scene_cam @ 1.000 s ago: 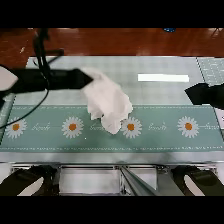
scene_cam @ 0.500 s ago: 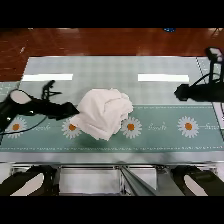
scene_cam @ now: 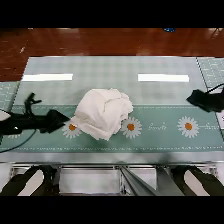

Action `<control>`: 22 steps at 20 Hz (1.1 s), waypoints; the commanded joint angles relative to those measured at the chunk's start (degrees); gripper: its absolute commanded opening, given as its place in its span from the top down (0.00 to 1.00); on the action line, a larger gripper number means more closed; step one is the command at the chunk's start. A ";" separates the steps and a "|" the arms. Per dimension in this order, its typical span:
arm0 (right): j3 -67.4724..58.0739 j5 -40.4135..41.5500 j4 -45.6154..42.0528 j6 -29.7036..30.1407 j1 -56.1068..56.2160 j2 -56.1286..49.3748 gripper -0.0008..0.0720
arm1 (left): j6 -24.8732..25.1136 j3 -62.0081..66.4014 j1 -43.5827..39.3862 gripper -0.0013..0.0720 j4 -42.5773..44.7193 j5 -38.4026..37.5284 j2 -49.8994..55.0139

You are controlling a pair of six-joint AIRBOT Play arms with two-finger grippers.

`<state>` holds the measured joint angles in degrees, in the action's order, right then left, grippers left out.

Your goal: Fold the shirts.

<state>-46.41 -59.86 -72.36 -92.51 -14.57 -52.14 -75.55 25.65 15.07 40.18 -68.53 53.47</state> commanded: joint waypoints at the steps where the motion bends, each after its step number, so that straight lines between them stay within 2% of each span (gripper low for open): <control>1: 8.76 5.03 13.84 4.68 4.07 -1.31 0.43 | 5.73 -9.75 -6.97 0.29 -12.11 5.92 2.25; 5: 8.79 6.43 14.27 3.02 12.26 -6.51 0.43 | 7.65 -8.96 -16.35 0.29 -21.68 21.18 7.98; 7: 8.79 7.82 17.66 3.04 15.93 -9.84 0.43 | 7.98 -6.82 -18.34 0.30 -23.15 24.20 11.34; 8: 8.79 9.18 19.87 3.61 17.68 -11.65 0.43 | 8.74 -5.46 -18.47 0.33 -23.15 24.35 12.68; 10: 8.48 12.07 24.90 4.68 20.41 -15.52 0.43 | 10.88 -3.02 -18.43 0.95 -23.10 23.69 14.08; 11: 8.26 13.22 28.63 6.54 21.42 -17.75 0.43 | 12.13 -2.03 -18.43 0.94 -23.10 23.26 14.03; 15: 4.90 13.62 41.46 14.62 24.22 -26.71 0.43 | 12.11 -0.57 -18.29 0.94 -23.08 21.97 14.03; 22: -6.95 12.24 43.21 15.26 29.00 -38.49 0.43 | 12.09 -0.57 -18.32 0.94 -23.10 21.27 14.05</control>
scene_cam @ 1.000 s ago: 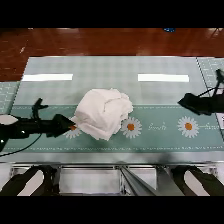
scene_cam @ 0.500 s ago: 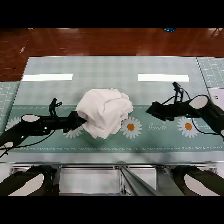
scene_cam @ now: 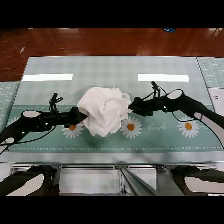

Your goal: Fold the shirts.

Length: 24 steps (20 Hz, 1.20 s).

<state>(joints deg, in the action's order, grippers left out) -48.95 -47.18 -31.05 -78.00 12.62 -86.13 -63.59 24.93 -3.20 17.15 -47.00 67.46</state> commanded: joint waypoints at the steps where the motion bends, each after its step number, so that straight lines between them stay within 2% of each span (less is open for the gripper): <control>1: -6.25 -0.55 1.88 0.66 1.95 -6.03 0.43 | 0.15 0.15 -0.04 0.94 -0.07 -0.44 0.07; 2: -7.78 -0.74 2.03 0.66 1.97 -7.30 0.47 | 0.13 0.15 -0.04 0.94 -0.07 -0.61 0.07; 4: -10.71 -2.71 2.05 1.68 1.95 -9.11 0.87 | 0.15 0.20 0.04 0.94 -0.07 -0.50 0.07; 5: -11.96 -3.82 2.03 4.31 1.95 -9.16 0.96 | 0.15 0.35 0.33 0.94 -0.07 -0.37 0.07; 8: -18.99 -11.02 -2.23 5.33 0.07 -8.15 0.96 | 1.36 4.50 4.44 0.94 -0.11 -4.46 -0.24; 11: -31.17 -13.33 -14.12 -0.92 -3.17 -2.69 0.97 | 1.40 15.32 10.84 0.95 -4.52 -9.18 -1.51; 13: -42.91 -14.93 -19.65 -4.79 -5.55 0.35 0.97 | 1.42 25.92 13.44 0.94 -11.63 -9.38 -1.95; 16: -63.56 -23.61 -30.03 -7.06 -7.58 3.50 0.97 | 1.36 45.16 14.78 0.95 -11.87 -13.40 -2.01; 18: -72.32 -27.39 -38.42 -7.52 -7.52 7.54 0.97 | -2.56 58.34 15.47 0.95 -4.42 -17.00 -2.23; 21: -72.08 -29.16 -43.60 -6.82 -7.52 17.88 0.96 | -13.88 74.93 15.69 0.95 17.18 -21.88 -3.63; 22: -71.28 -29.86 -44.39 -6.67 -7.52 21.44 0.96 | -15.82 79.12 15.69 0.95 22.71 -23.21 -4.79; 24: -70.42 -30.95 -45.03 -5.79 -7.52 27.61 0.96 | -16.24 84.74 15.69 0.95 28.33 -24.33 -8.11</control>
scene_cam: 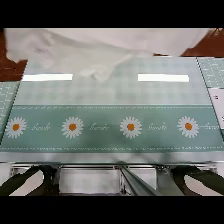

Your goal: Fold the shirts.

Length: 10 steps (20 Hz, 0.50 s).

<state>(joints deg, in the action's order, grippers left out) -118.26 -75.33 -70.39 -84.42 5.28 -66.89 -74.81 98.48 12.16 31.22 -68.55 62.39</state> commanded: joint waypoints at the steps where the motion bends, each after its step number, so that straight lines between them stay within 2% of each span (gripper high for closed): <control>1: -1.11 -3.61 -6.01 0.61 -0.17 10.97 0.97 | -5.01 12.94 0.33 0.95 14.99 -2.75 -5.22; 4: -1.11 -7.96 -6.78 -0.07 -0.17 17.00 0.97 | -4.98 14.40 0.31 0.95 15.10 -2.93 -11.58; 7: -0.35 -17.09 -6.62 -1.90 -0.17 19.67 0.96 | -5.01 14.38 0.31 0.95 15.08 -6.80 -15.63; 10: 10.36 -21.55 -2.91 -4.26 -0.17 23.39 0.96 | -6.08 13.97 0.31 0.95 15.08 -13.66 -15.96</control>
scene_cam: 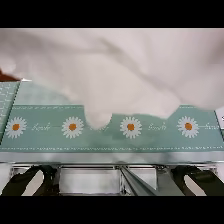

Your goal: Fold the shirts.

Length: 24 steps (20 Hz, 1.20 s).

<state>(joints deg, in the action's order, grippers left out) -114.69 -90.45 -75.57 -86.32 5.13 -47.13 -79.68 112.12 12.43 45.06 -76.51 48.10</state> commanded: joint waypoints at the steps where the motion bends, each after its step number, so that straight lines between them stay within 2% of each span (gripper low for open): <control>1: 12.55 -6.29 5.03 -2.67 -0.02 5.01 0.96 | -1.20 -1.44 0.04 0.95 1.22 -7.72 -1.40; 4: 31.95 -1.38 12.17 -2.60 -0.02 8.63 0.96 | -1.18 -13.94 0.02 0.95 0.98 -8.61 -1.11; 6: 44.72 4.07 13.38 -2.45 0.00 9.44 0.96 | -0.92 -24.81 -0.94 0.95 1.07 -7.91 0.17; 8: 56.06 11.47 13.38 -2.10 -0.02 8.59 0.96 | 0.94 -35.45 -3.15 0.95 1.07 -3.32 2.91; 10: 63.93 20.31 13.33 -1.18 -0.02 5.11 0.96 | 2.78 -43.52 -5.95 0.95 1.09 5.05 7.39; 12: 65.77 27.85 13.44 0.24 -0.02 -2.27 0.96 | 3.58 -47.30 -8.81 0.95 1.99 13.22 14.27; 15: 61.55 37.62 15.37 1.51 -0.37 -16.76 0.96 | 3.54 -46.82 -12.96 0.95 3.39 24.39 25.83; 18: 50.99 38.73 19.74 1.46 -2.56 -31.69 0.96 | 3.32 -44.35 -15.30 0.95 2.25 31.12 33.24; 19: 47.32 38.32 22.71 1.09 -3.69 -35.95 0.92 | 3.32 -43.58 -15.65 0.94 0.90 31.28 34.86; 20: 44.41 37.73 26.23 1.07 -4.94 -39.06 0.73 | 3.32 -42.88 -15.65 0.82 -0.04 30.88 36.06; 21: 41.66 36.11 29.53 1.11 -6.73 -41.44 0.50 | 3.34 -42.29 -15.45 0.47 0.17 29.51 36.57; 22: 39.41 33.75 31.80 1.46 -9.01 -42.56 0.42 | 3.15 -41.51 -14.43 0.29 2.12 26.99 36.52; 23: 37.53 30.82 32.09 1.62 -11.50 -42.69 0.42 | 2.51 -40.00 -12.48 0.29 6.05 22.21 36.39; 24: 35.54 26.36 31.50 3.04 -14.75 -42.27 0.42 | -0.50 -38.38 -10.01 0.29 11.04 16.50 36.39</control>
<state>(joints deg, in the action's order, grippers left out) -72.84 -57.04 -48.53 -84.88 -3.66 -85.45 -76.84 70.85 -0.62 48.53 -51.57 82.85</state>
